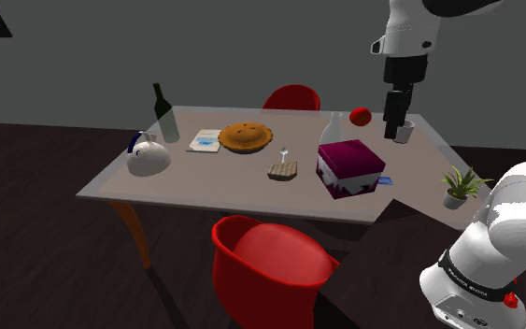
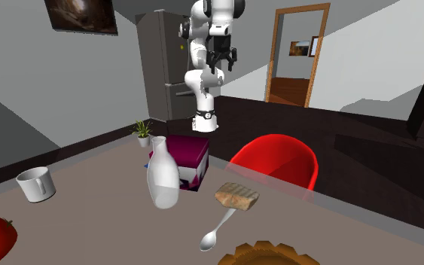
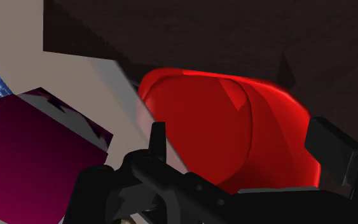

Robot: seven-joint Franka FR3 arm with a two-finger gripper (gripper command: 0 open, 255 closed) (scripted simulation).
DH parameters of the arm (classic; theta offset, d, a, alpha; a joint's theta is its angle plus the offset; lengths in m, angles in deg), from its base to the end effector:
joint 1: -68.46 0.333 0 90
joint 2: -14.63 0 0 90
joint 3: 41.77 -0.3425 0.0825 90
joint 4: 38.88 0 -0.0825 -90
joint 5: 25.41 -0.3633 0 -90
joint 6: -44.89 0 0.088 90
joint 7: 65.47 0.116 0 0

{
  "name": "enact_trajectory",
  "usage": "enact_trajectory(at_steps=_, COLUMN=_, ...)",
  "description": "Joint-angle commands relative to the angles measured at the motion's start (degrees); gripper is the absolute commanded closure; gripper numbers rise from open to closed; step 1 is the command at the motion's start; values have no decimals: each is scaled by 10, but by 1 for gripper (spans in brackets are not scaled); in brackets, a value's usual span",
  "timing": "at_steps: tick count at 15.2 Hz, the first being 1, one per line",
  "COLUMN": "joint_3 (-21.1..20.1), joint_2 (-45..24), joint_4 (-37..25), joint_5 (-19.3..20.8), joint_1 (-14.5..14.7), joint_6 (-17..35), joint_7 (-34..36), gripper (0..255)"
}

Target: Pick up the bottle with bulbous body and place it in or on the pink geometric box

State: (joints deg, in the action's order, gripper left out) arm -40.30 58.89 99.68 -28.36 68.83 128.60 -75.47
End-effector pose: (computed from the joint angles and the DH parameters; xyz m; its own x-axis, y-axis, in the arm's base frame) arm 0.2538 -0.0007 0.5609 0.9708 0.1705 -0.1689 0.1552 -0.9828 -0.1000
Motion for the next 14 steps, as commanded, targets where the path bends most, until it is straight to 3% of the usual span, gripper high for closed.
enact_trajectory(at_steps=1, joint_3=0, joint_2=0, joint_4=0, joint_5=0, joint_1=0, joint_6=0, joint_7=0, gripper=0)
enact_trajectory(at_steps=14, joint_3=84, joint_2=-230, joint_4=-85, joint_5=61, joint_1=-35, joint_6=158, joint_7=-95, gripper=0)
